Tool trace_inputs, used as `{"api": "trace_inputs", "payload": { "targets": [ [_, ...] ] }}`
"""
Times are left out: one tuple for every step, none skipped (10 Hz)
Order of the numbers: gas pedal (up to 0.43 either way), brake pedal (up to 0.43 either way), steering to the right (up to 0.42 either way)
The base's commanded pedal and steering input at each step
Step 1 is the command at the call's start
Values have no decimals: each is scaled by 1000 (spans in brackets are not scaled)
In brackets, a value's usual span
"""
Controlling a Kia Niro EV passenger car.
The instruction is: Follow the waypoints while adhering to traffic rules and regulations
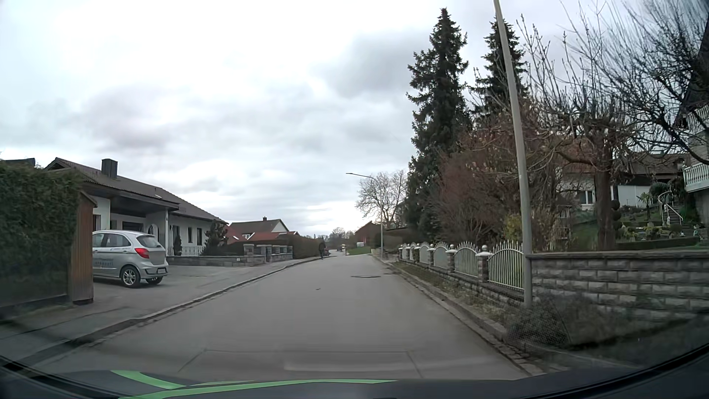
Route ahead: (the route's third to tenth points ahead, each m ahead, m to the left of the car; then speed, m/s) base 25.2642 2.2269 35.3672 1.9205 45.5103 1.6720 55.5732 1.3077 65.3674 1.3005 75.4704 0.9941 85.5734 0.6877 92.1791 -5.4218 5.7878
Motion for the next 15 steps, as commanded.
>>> {"api": "trace_inputs", "payload": {
  "targets": [
    [209, 0, -5],
    [209, 0, -5],
    [209, 0, -4],
    [209, 0, -4],
    [209, 0, -4],
    [209, 0, -4],
    [209, 0, -4],
    [209, 0, -4],
    [209, 0, -3],
    [209, 0, -2],
    [209, 0, -2],
    [209, 0, -1],
    [209, 0, -1],
    [209, 0, -1],
    [209, 0, 0]
  ]
}}
